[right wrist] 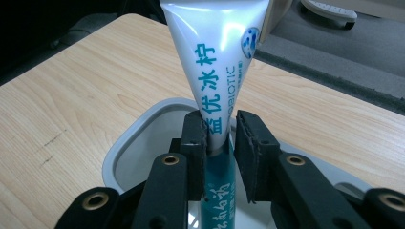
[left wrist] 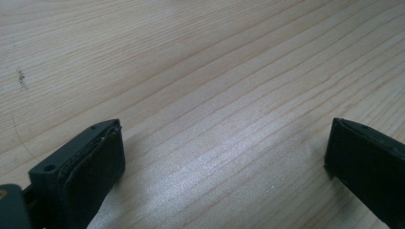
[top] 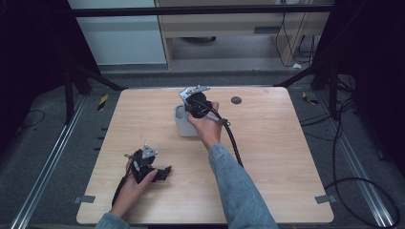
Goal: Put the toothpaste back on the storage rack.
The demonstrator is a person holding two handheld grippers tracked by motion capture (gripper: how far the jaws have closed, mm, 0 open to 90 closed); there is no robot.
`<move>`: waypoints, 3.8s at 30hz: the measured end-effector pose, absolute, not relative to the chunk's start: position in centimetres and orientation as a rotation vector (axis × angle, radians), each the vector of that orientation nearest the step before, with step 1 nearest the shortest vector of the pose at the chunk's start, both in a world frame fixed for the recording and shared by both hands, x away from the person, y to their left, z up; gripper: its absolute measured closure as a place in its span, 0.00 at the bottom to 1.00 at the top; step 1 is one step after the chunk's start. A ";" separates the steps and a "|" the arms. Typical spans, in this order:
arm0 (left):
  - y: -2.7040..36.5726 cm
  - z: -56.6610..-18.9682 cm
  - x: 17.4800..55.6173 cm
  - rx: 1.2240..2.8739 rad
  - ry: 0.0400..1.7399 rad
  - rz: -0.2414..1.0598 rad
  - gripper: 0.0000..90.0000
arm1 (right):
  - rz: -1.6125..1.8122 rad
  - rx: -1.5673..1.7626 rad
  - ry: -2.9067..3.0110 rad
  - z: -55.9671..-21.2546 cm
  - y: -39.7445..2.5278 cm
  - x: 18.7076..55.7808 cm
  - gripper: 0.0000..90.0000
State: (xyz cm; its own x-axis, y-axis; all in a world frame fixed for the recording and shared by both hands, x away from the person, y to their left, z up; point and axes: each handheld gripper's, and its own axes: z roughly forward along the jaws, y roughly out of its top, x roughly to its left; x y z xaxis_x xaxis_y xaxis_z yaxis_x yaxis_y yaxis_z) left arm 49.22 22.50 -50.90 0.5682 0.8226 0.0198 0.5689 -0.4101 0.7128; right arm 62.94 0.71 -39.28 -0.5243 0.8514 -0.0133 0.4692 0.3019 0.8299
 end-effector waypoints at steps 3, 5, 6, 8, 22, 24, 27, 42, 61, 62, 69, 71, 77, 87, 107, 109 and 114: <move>22.5 -50.9 49.2 2.132 1.108 0.489 0.00 | 1.119 1.171 2.120 -39.2 0.7 62.9 0.80; 22.5 -50.9 49.2 2.132 1.108 0.489 0.00 | 1.118 1.167 2.122 -39.1 0.7 62.8 0.79; 22.5 -50.9 49.2 2.132 1.107 0.489 0.00 | 1.118 1.167 2.122 -39.1 0.7 62.8 0.79; 22.5 -50.9 49.2 2.132 1.108 0.489 0.00 | 1.120 1.166 2.124 -39.1 0.7 62.7 0.78; 22.5 -50.9 49.2 2.132 1.107 0.489 0.00 | 1.125 1.159 2.129 -38.6 0.5 62.3 0.72; 22.5 -50.9 49.2 2.132 1.108 0.489 0.00 | 1.128 1.158 2.130 -38.5 0.5 62.2 0.71; 22.5 -50.9 49.2 2.132 1.108 0.489 0.00 | 1.127 1.155 2.131 -38.5 0.5 62.2 0.71; 22.5 -50.9 49.2 2.132 1.108 0.489 0.00 | 1.124 1.132 2.142 -37.9 -0.2 61.4 0.63; 22.5 -50.9 49.2 2.132 1.107 0.489 0.00 | 1.184 1.109 2.093 -36.6 -4.0 59.4 0.20; 22.5 -50.9 49.2 2.131 1.109 0.488 0.00 | 1.184 1.109 2.093 -36.6 -4.0 59.4 0.20; 22.5 -50.9 49.2 2.134 1.108 0.487 0.00 | 1.049 1.137 2.086 -36.5 -7.4 58.4 0.10; 22.5 -50.9 49.2 2.136 1.106 0.489 0.00 | 1.068 1.152 2.068 -36.7 -8.5 57.9 0.10; 22.5 -50.9 49.2 2.135 1.106 0.489 0.00 | 1.077 1.156 2.056 -37.0 -11.4 56.9 0.09; 22.5 -50.9 49.2 2.135 1.106 0.489 0.00 | 0.991 1.191 2.064 -39.2 -15.3 55.7 0.12; 22.5 -50.9 49.2 2.136 1.107 0.490 0.00 | 0.875 1.298 2.101 -45.5 -19.9 54.1 0.13; 22.5 -50.9 49.2 2.136 1.108 0.490 0.00 | 0.855 1.313 2.106 -46.3 -20.4 54.0 0.13; 22.5 -50.9 49.2 2.135 1.107 0.490 0.00 | 0.863 1.364 2.082 -47.3 -21.7 54.0 0.13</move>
